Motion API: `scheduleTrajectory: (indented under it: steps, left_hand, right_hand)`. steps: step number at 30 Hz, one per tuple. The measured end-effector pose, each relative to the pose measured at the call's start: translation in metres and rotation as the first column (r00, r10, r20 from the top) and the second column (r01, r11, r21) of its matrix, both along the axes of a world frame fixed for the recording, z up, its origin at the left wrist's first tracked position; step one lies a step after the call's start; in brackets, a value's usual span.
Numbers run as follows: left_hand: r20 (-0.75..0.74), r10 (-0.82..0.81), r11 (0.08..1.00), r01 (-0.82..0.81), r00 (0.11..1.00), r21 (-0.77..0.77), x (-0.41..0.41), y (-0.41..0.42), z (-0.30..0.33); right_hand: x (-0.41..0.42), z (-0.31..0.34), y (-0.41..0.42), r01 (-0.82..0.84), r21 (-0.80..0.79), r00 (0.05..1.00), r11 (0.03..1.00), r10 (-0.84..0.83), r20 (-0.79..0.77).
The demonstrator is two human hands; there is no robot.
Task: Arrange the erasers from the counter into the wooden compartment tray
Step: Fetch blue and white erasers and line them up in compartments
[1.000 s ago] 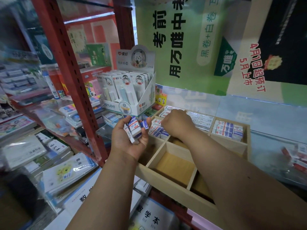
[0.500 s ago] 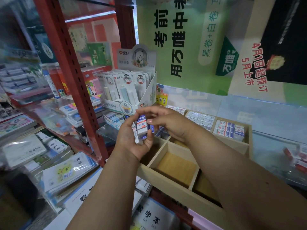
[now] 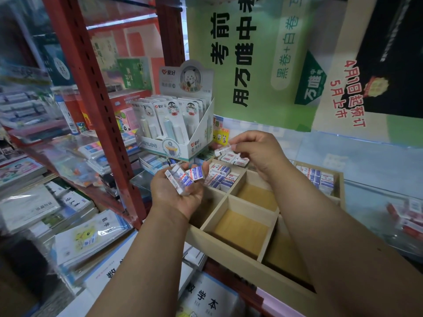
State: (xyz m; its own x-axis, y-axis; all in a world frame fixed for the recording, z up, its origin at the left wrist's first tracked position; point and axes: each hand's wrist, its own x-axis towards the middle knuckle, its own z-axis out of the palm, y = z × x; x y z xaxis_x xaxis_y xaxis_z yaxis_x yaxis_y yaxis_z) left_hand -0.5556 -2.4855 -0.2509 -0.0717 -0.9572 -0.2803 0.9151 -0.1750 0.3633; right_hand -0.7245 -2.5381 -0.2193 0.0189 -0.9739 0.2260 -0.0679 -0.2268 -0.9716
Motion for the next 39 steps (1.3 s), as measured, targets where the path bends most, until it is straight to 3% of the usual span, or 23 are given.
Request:
scheduleTrajectory:
  steps: [3,7,15,20,22,23,25,26,29,32,35,37,39]
  left_hand:
    - [-0.05,0.04,0.999,-0.041,0.998,-0.006,0.0,0.001,0.0]
    - [-0.058,0.071,0.997,-0.073,0.996,-0.032,0.001,0.006,-0.002]
    - [0.002,0.083,0.996,-0.083,0.997,-0.044,0.0,0.007,-0.002]
    - [0.031,0.025,0.997,-0.023,0.999,-0.072,0.002,0.002,-0.002]
    - [0.075,-0.004,0.996,0.01,0.997,-0.084,0.002,0.0,-0.003]
    - [0.097,-0.013,0.996,0.021,0.995,-0.089,0.001,-0.001,-0.003]
    - [0.139,-0.035,0.994,0.049,0.99,-0.097,-0.001,0.0,-0.001]
    - [0.162,-0.057,0.992,0.074,0.985,-0.101,-0.003,0.002,0.001]
    - [0.243,-0.137,0.978,0.17,0.96,-0.119,-0.007,0.005,0.006]
    - [0.281,-0.18,0.966,0.224,0.942,-0.131,-0.011,0.004,0.007]
    - [0.239,-0.202,0.966,0.233,0.95,-0.109,-0.008,0.0,0.004]
    - [0.185,-0.176,0.979,0.191,0.967,-0.065,-0.004,-0.001,0.001]
    - [0.1,-0.093,0.995,0.096,0.991,-0.027,-0.001,0.001,-0.001]
  right_hand:
    - [0.006,-0.003,0.003,0.028,0.089,0.976,0.996,-0.008,-0.217]
    - [0.013,-0.01,0.005,0.03,0.068,0.844,0.997,0.011,-0.536]
    - [0.022,-0.022,0.002,-0.037,-0.015,0.619,0.999,0.012,-0.785]
    - [0.024,-0.026,-0.002,-0.058,-0.06,0.557,0.997,-0.018,-0.831]
    - [0.023,-0.026,-0.002,-0.051,-0.116,0.628,0.992,-0.058,-0.776]
    - [0.023,-0.024,-0.001,-0.047,-0.132,0.714,0.99,-0.06,-0.698]
    - [0.024,-0.018,0.003,-0.095,-0.089,0.9,0.991,0.047,-0.432]
    - [0.026,-0.014,0.006,-0.166,-0.045,0.943,0.985,0.145,-0.299]
    - [0.031,-0.008,0.013,-0.407,0.045,0.902,0.912,0.41,-0.135]
    - [0.033,-0.01,0.016,-0.507,0.074,0.853,0.859,0.512,-0.099]
    - [0.034,-0.011,0.013,-0.461,0.013,0.887,0.887,0.461,-0.019]
    - [0.032,-0.009,0.009,-0.303,-0.031,0.944,0.953,0.304,0.13]
    - [0.026,-0.006,0.005,-0.107,-0.028,0.977,0.994,0.111,0.185]
